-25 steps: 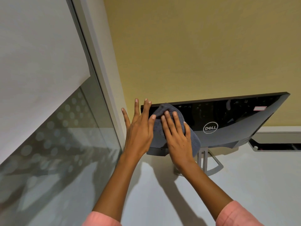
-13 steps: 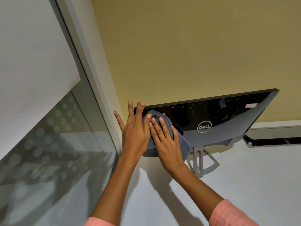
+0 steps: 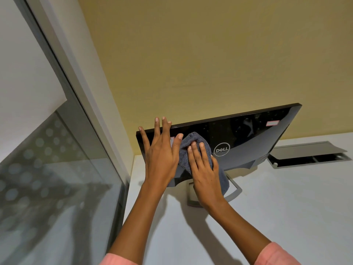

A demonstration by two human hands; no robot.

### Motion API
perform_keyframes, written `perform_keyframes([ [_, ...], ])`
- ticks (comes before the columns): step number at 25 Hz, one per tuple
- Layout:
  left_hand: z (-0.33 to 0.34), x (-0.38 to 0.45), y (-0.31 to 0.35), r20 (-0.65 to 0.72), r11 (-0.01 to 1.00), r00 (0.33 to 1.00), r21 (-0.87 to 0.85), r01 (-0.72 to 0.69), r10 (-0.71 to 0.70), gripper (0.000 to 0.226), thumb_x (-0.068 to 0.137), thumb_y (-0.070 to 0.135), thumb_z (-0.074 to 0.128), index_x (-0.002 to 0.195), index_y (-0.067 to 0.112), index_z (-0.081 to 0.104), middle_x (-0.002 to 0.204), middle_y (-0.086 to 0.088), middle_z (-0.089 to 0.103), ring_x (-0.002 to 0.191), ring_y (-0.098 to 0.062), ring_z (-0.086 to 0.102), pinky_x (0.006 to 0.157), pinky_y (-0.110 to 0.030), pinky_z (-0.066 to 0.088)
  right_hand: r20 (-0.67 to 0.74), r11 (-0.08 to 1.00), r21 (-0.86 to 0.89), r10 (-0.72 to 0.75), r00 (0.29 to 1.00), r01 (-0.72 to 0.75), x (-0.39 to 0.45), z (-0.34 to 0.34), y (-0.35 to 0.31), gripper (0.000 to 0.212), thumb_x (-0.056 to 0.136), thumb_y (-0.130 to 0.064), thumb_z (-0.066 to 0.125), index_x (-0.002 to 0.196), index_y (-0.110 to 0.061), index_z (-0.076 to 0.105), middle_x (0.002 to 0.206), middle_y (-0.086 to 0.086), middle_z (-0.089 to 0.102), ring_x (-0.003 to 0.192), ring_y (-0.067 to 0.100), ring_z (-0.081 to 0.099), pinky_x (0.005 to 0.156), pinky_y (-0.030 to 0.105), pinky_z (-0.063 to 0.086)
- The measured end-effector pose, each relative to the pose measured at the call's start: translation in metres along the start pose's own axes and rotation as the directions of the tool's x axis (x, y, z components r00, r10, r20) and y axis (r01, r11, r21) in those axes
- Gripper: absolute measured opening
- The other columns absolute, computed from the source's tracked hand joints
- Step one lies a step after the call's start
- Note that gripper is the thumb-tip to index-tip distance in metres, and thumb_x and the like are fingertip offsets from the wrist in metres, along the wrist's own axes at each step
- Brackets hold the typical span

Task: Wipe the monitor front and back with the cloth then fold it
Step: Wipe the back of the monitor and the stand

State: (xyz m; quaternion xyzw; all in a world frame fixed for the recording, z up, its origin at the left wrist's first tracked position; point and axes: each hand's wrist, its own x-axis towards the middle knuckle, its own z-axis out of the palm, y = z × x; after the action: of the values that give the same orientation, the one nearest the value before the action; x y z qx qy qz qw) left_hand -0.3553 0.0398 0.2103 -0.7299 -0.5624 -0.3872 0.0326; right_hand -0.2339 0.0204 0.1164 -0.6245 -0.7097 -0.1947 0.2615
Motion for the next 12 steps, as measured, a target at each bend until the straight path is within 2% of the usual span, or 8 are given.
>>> perform_keyframes([
  [2,0.002,0.002,0.003,-0.022,1.000,1.000,0.004,0.017,-0.017,0.077,0.093,0.059,0.006,0.147,0.007,0.023,0.146,-0.001,0.041,0.143,-0.006,0.002,0.114,-0.037,-0.021,0.018,0.998,-0.003,-0.055,0.998,0.055,-0.005,0.006,-0.002,0.077,0.077,0.005,0.035,0.150,-0.011,0.013,0.158,0.005,0.002,0.144,0.025,0.009,0.109,0.044,0.017],
  [5,0.004,0.002,0.003,-0.025,0.998,0.999,0.057,0.034,-0.033,0.073,0.095,0.055,0.008,0.146,0.007,0.028,0.147,-0.002,0.039,0.144,-0.010,0.006,0.114,-0.039,-0.020,0.072,0.993,0.011,-0.120,0.990,0.120,0.002,0.004,-0.011,0.073,0.082,-0.009,0.051,0.149,-0.013,0.021,0.158,0.003,0.013,0.145,0.023,0.007,0.111,0.045,0.016],
  [8,0.007,0.004,0.008,0.013,0.989,1.000,0.148,-0.015,0.013,0.070,0.097,0.051,0.007,0.147,0.005,0.024,0.146,-0.003,0.041,0.145,-0.016,0.011,0.115,-0.045,-0.015,0.043,0.993,0.028,-0.120,0.992,0.119,0.020,-0.010,-0.009,0.061,0.085,-0.013,0.046,0.144,-0.013,0.030,0.156,0.001,0.014,0.146,0.022,0.005,0.109,0.045,0.021],
  [12,0.013,0.007,0.020,0.055,0.982,0.997,0.180,-0.060,0.051,0.070,0.098,0.052,0.008,0.147,0.004,0.020,0.144,-0.003,0.045,0.144,-0.017,0.015,0.115,-0.049,-0.011,0.015,0.998,0.060,-0.029,0.999,0.028,0.035,-0.026,0.017,0.067,0.084,-0.004,0.038,0.149,-0.013,0.021,0.158,0.002,0.013,0.145,0.022,0.012,0.108,0.043,0.022],
])
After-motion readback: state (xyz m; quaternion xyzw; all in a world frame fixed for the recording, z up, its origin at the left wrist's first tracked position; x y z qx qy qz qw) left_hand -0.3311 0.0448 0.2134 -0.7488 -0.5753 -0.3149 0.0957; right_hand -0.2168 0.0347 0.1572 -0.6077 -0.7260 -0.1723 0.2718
